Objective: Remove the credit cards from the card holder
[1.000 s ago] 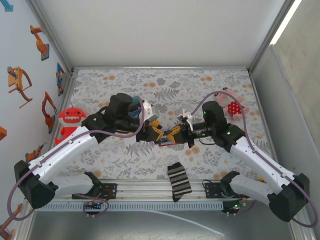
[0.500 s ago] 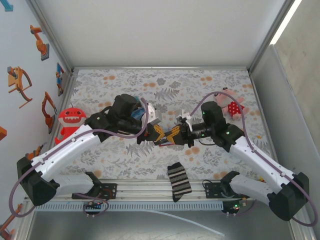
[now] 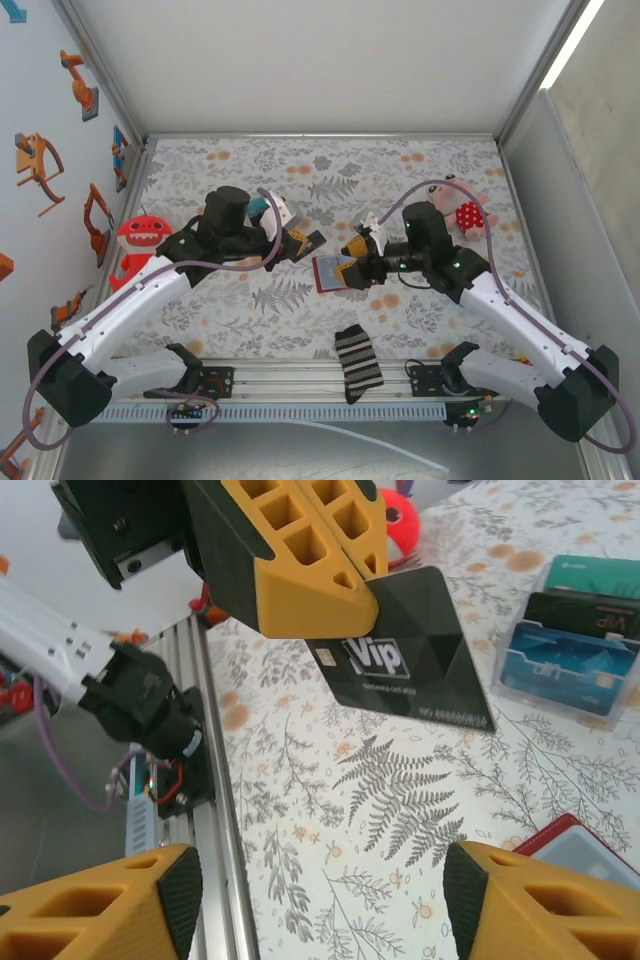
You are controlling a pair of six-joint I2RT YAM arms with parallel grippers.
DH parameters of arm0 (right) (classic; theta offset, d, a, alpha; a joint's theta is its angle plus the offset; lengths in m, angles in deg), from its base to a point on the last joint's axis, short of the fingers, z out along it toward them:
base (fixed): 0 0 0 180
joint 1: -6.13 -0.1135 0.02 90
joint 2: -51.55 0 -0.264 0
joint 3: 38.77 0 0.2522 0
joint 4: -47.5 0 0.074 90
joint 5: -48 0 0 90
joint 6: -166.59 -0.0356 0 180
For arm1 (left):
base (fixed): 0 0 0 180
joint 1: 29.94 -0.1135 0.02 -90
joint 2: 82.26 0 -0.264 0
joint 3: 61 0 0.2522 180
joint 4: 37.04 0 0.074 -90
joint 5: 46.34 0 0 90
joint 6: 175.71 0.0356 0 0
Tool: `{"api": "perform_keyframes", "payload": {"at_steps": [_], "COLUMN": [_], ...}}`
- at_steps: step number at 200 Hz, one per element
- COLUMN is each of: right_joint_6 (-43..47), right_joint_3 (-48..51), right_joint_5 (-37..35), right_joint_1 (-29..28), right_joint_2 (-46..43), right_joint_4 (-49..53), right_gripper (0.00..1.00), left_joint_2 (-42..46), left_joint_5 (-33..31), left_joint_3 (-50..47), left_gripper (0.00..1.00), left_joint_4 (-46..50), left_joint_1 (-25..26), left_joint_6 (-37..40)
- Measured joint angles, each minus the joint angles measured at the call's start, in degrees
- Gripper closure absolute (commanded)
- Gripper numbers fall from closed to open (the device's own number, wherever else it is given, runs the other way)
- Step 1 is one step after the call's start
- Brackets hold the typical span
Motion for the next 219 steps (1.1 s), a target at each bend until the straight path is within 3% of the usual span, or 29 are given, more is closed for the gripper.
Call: {"api": "perform_keyframes", "payload": {"at_steps": [49, 109, 158, 219], "right_joint_6": [-2.1, -4.5, -6.3, -7.6], "right_joint_3": [-2.2, -3.4, -3.4, -2.6], "right_joint_5": [-4.8, -12.7, -21.2, -27.2], "right_joint_1": [0.0, 0.0, 0.0, 0.0], "right_joint_2": [2.8, 4.7, 4.0, -0.6], "right_joint_4": [0.2, 0.9, 0.9, 0.7], "right_gripper": [0.30, 0.32, 0.32, 0.32], "left_joint_2": [-4.1, -14.4, -24.5, -29.4], "left_joint_5": [-4.2, -6.1, -5.6, -3.0], "left_joint_3": [0.0, 3.0, 6.9, 9.5], "left_gripper": [1.00, 1.00, 1.00, 1.00], "left_joint_4": [-1.7, -3.3, -4.8, -5.0], "left_joint_1": [-6.6, -14.1, -18.1, -21.8], "left_joint_6": [2.7, 13.2, 20.3, 24.9]}}
